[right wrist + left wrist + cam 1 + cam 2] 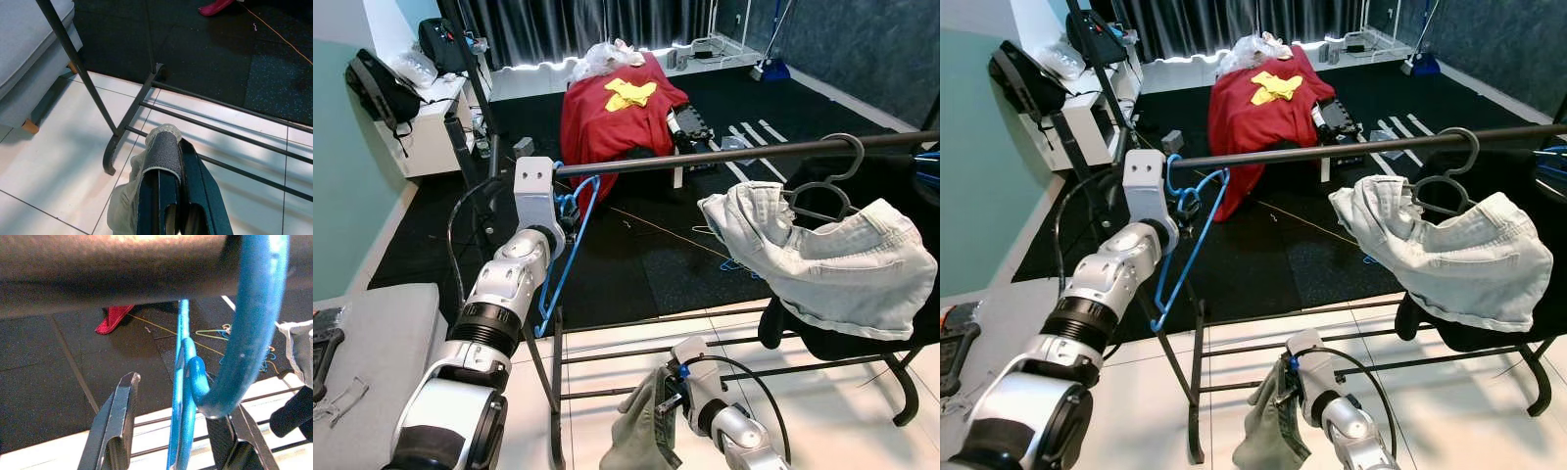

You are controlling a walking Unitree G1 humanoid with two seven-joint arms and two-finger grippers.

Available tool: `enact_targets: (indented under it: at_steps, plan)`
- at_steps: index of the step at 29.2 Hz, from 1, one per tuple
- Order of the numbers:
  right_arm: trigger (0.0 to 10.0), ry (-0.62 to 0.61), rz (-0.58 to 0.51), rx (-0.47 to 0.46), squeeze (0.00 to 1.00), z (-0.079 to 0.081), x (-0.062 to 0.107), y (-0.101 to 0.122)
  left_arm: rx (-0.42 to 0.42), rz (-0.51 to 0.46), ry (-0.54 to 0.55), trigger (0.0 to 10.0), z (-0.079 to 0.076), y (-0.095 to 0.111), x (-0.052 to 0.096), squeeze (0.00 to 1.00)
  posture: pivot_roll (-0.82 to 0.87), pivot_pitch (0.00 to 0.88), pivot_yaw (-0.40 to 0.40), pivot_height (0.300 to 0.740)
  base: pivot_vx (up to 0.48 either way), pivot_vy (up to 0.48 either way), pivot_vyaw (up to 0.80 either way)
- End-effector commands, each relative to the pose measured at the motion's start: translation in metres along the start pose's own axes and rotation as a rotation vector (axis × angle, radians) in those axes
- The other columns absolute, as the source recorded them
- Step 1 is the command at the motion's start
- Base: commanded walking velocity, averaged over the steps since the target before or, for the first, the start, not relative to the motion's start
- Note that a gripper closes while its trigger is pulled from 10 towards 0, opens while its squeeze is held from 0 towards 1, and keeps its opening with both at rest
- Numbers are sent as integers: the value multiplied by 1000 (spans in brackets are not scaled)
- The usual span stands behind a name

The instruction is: Hang hanger

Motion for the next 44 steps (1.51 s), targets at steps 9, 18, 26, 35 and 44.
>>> enact_targets:
  at_steps: [9, 18, 26, 35, 44]
  plan:
    - [0, -6, -9, -34, 0, 4, 4, -8, -48, -321, -47, 10000, 34, 15, 61, 0, -86, 48, 50, 740, 0, 0, 0]
    - [0, 26, -8, -36, 0, 4, 6, -9, 13, -545, -65, 10000, 41, 10, 109, 0, -65, 42, 7, 740, 0, 0, 0]
    - [0, 67, -233, -48, 0, -11, 6, 58, 161, -447, 39, 10000, 45, -18, 108, 0, -42, 40, 12, 740, 0, 0, 0]
    - [10000, 85, -225, -147, 0, -4, -1, 54, 130, -282, 188, 10000, 63, -59, 115, 0, -18, 37, -12, 740, 0, 0, 0]
    - [10000, 21, -97, -62, 0, -1, -5, 36, -110, -10, 271, 10000, 75, -116, 132, 0, -26, 37, -24, 740, 0, 0, 622]
Point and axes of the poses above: a point about 5 cm out from each wrist's last joint towards the gripper, its own x axis pointing back from the gripper into the wrist, its own y axis along the axis of the wrist's last joint, z = x × y, the point moved 1 cm from there along -x, pointing out of the wrist towards the gripper, and after that the axes turned 9 degrees about -x, right-handed, at the moved point
